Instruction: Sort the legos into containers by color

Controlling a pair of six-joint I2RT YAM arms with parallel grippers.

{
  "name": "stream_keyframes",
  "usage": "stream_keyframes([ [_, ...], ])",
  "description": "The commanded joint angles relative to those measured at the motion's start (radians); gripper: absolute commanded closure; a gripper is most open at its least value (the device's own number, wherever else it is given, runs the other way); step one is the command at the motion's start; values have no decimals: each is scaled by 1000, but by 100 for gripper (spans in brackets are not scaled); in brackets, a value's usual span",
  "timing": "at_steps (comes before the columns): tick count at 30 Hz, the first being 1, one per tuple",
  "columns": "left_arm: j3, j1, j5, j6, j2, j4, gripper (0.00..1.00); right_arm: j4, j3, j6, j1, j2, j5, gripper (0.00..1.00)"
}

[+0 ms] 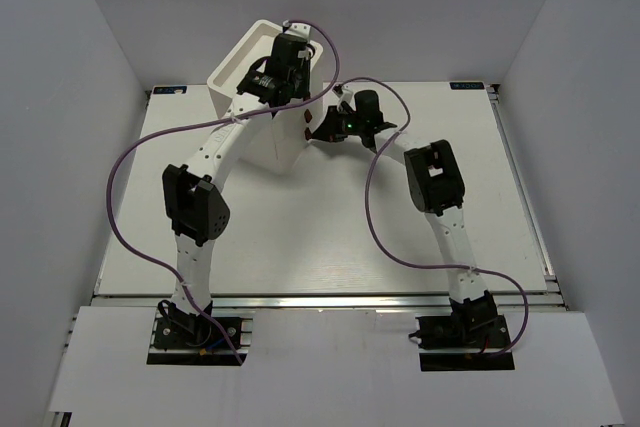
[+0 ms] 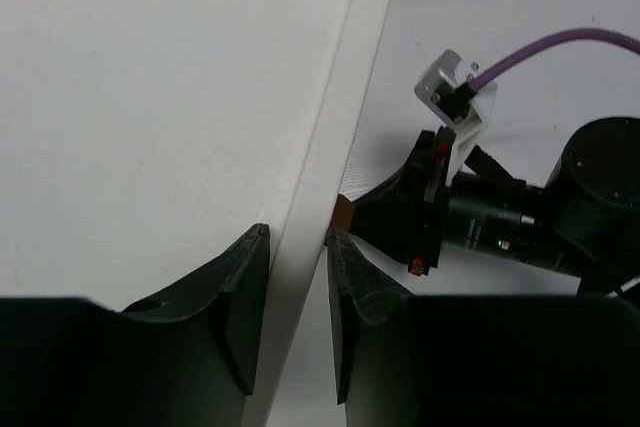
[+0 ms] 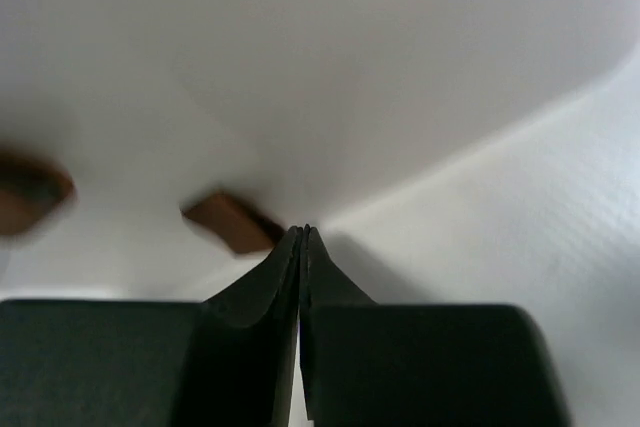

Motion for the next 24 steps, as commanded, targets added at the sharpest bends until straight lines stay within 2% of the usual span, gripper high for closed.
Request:
stream_keyframes([
  [1,-10,-25,65,-83,51,-207,58,40,-137,-101,-3,-142,38,95],
  [2,-1,-25,56,-89,48,-205,56,36,-185,-121,-11,-209,46,93],
  [4,7,-25,38,-104,35,-204,49,24,-300,-183,-31,-274,41,79],
  [5,9,-25,18,-110,34,-201,46,-6,-328,-204,-46,-335,31,72],
  [6,12,-25,5,-115,20,-198,39,-35,-351,-229,-55,-364,0,59],
  [7,10,-25,-5,-120,16,-193,36,-75,-371,-290,-66,-389,-23,53],
  [9,16,-25,-38,-121,3,-184,31,-227,-377,-373,-98,-470,-81,33],
  [10,25,-16,-51,-120,-7,-184,25,-291,-391,-428,-108,-499,-92,30],
  [12,51,-16,-99,-115,-18,-178,22,-414,-418,-540,-126,-591,-106,19],
  [17,65,-16,-159,-113,-111,-138,18,-562,-553,-697,-160,-826,-63,12],
  [24,-144,-25,-76,-175,-363,31,11,-652,-694,-721,-184,-1061,41,11],
])
